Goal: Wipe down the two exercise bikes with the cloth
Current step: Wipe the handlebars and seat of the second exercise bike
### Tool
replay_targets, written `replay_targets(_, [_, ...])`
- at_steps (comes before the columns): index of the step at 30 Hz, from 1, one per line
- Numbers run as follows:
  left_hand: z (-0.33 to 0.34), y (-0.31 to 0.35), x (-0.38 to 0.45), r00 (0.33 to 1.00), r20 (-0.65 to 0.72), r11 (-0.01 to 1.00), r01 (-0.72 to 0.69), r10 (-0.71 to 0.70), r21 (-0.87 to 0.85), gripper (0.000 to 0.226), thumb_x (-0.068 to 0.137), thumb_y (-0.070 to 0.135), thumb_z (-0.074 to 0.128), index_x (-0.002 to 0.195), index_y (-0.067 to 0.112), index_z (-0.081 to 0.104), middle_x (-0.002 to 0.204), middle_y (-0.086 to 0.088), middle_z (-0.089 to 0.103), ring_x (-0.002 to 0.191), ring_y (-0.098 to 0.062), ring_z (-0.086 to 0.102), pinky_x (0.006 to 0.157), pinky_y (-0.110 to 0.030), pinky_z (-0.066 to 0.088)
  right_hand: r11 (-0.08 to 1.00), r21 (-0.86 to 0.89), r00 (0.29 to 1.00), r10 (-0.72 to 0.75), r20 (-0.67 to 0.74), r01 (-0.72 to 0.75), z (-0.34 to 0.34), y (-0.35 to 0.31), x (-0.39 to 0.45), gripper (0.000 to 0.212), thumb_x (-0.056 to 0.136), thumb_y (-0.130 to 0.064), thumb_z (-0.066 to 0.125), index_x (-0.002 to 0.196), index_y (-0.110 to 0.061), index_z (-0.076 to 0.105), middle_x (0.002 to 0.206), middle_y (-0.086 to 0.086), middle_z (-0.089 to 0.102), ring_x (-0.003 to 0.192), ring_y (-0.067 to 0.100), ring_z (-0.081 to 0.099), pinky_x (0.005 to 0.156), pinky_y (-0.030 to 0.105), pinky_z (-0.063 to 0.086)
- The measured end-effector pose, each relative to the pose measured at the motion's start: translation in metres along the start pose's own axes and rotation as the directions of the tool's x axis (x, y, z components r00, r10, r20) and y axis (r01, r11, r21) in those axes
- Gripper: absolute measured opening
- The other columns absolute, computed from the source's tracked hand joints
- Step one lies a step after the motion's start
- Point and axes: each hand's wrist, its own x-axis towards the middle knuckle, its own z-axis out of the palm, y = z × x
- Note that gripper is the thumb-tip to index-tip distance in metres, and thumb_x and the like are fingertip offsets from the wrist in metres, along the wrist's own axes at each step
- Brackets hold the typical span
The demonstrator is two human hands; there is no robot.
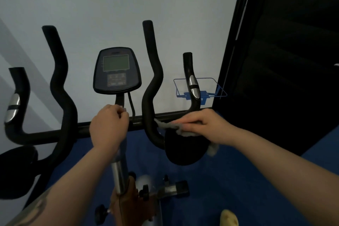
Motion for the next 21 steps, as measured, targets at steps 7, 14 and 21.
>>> replay_targets(7, [0.000,0.003,0.000,1.000,0.001,0.998,-0.027,0.027,0.055,0.024,0.091,0.025,0.051,0.074,0.014,0.065,0.076,0.005,0.047,0.064,-0.015,0.042,0.051,-0.029,0.026,0.957,-0.285,0.988,-0.001,-0.154,-0.044,0.018,-0.019,0.028,0.017,0.092,-0.036,0.063,0.100,-0.032,0.076,0.091,-0.015,0.073,0.088,0.002,0.065,0.085,0.040,0.055])
replay_targets(14, [-0.004,0.006,-0.002,1.000,0.003,1.000,-0.001,0.001,0.008,0.020,0.091,0.023,0.052,0.080,0.016,0.067,0.077,0.007,0.050,0.067,-0.014,0.047,0.052,-0.028,0.028,0.993,-0.058,0.818,0.048,-0.573,-0.099,0.008,-0.037,0.063,0.026,0.094,-0.045,0.055,0.100,-0.029,0.074,0.086,-0.011,0.071,0.086,0.012,0.066,0.078,0.041,0.056])
replay_targets(21, [-0.003,0.006,0.000,1.000,0.006,0.999,-0.013,0.013,0.033,0.019,0.089,0.023,0.053,0.084,0.015,0.069,0.082,0.003,0.057,0.071,-0.014,0.048,0.057,-0.029,0.033,0.606,-0.790,0.979,0.199,0.036,-0.094,0.032,-0.025,0.080,0.038,0.104,-0.036,0.028,0.119,-0.026,0.062,0.116,0.005,0.065,0.110,0.026,0.057,0.107,0.042,0.028])
